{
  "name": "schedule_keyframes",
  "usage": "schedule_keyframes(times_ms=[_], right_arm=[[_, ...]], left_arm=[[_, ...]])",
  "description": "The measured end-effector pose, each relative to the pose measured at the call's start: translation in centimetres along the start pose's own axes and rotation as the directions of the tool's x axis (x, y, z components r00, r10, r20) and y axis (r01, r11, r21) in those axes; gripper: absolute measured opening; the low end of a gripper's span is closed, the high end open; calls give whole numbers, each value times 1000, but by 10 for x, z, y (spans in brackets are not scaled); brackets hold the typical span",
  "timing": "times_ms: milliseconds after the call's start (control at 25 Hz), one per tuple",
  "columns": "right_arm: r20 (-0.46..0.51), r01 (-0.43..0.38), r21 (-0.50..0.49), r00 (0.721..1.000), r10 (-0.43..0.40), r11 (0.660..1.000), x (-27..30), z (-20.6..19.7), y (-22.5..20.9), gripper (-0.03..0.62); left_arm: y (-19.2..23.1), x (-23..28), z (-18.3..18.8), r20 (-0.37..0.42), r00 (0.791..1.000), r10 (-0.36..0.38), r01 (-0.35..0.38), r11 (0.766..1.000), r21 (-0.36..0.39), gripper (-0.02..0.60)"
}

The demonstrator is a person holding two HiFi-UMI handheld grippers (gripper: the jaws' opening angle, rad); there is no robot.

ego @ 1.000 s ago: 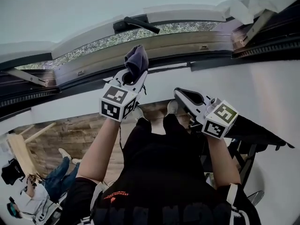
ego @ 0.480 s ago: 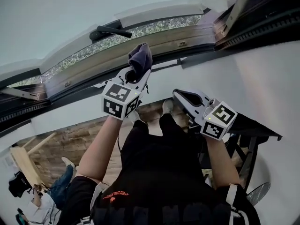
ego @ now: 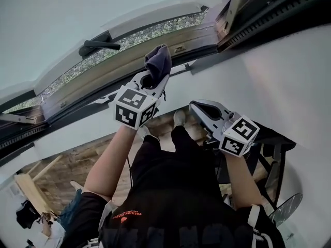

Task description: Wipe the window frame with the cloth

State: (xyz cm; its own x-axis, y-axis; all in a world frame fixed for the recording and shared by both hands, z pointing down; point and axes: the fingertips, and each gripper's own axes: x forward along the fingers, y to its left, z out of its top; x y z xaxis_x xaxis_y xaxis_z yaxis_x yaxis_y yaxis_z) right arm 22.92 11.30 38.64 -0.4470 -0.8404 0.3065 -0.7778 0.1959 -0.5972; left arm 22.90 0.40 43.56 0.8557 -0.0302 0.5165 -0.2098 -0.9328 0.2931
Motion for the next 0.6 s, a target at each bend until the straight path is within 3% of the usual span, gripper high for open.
schedule_keyframes(times_ms=[600], right_arm=[[41, 50, 40, 998, -51, 998, -43, -3, -31, 5]], left_arm=[[-41, 64, 28, -20, 998, -60, 61, 998, 21, 54]])
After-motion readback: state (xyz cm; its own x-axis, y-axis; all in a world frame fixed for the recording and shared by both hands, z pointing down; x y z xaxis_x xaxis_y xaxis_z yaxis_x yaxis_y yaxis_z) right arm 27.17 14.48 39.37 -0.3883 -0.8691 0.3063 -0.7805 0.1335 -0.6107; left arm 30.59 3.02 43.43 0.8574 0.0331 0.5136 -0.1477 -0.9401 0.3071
